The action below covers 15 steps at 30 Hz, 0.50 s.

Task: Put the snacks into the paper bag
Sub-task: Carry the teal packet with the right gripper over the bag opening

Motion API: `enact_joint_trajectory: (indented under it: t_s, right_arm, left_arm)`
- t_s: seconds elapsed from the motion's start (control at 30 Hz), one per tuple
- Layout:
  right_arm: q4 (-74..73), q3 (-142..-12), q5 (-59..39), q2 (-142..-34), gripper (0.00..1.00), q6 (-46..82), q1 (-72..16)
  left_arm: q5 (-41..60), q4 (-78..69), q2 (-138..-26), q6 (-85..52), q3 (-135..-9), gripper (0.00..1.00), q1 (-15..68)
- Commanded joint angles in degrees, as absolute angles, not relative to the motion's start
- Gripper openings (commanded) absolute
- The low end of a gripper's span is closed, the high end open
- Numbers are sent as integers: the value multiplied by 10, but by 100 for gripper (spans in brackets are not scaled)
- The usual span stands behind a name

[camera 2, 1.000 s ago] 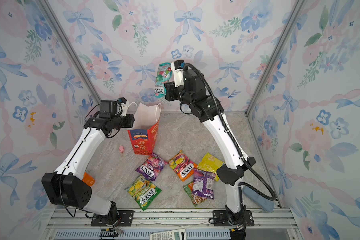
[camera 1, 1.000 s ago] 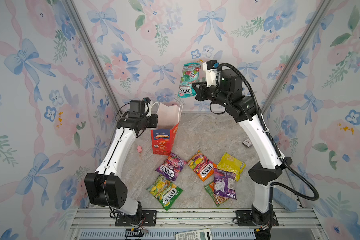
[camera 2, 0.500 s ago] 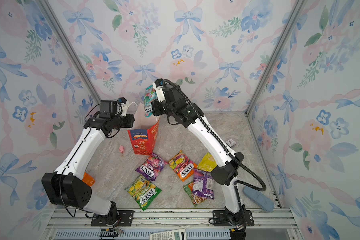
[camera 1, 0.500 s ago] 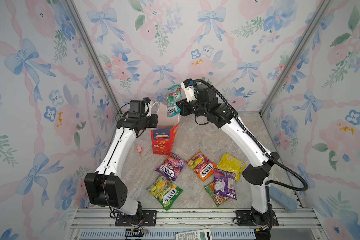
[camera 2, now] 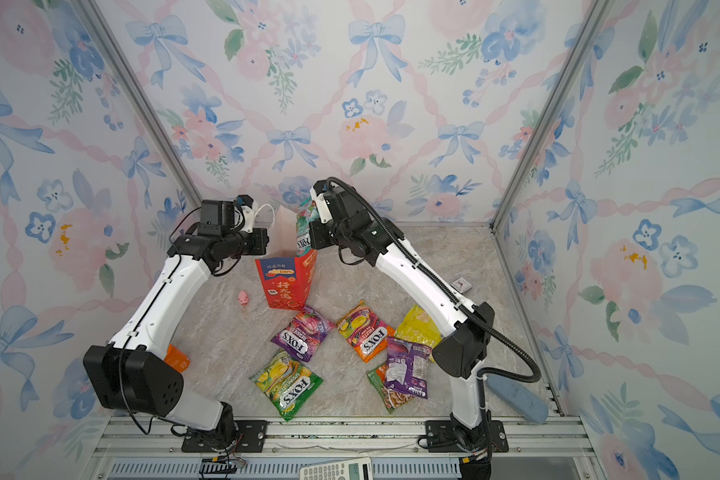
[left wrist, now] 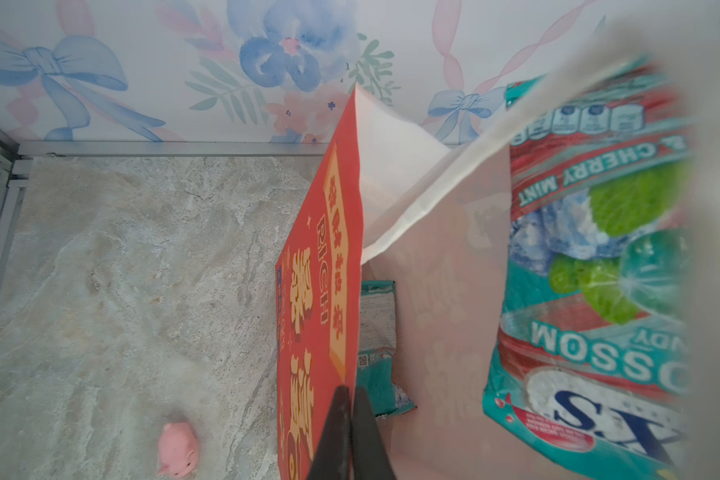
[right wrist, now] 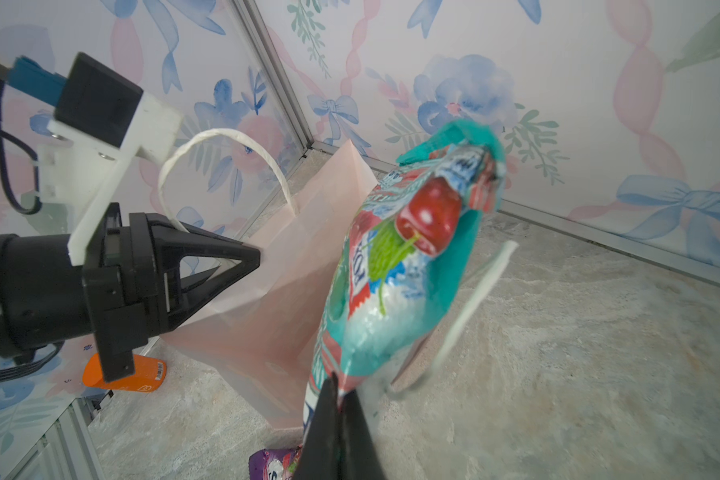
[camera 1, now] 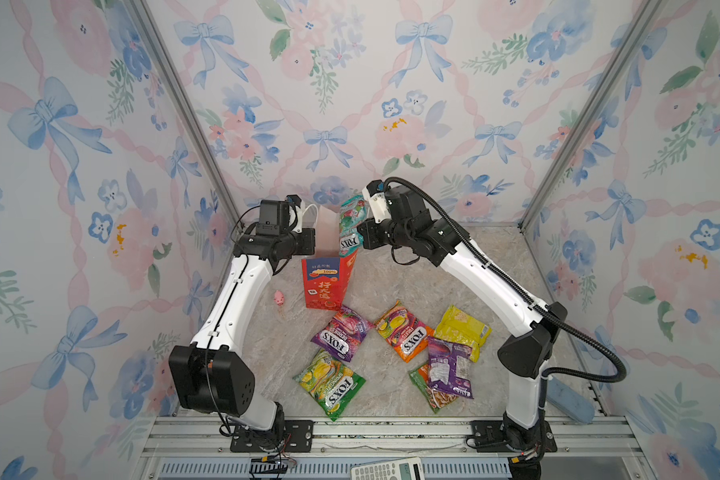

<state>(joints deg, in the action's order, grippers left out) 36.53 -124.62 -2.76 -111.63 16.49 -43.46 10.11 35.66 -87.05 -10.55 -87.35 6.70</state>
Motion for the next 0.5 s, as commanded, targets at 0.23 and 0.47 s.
enact_joint_trajectory:
  t_s: [0.23,0.47]
  right_arm:
    - [328,-1229,-38,-1103,0,178,-438]
    - [363,-1297,-54,-1163,0,178,-438]
  left_arm:
    - [109,351,-870,-98,-864,0,63]
    - [109,351,-867,-98,-864,0,63]
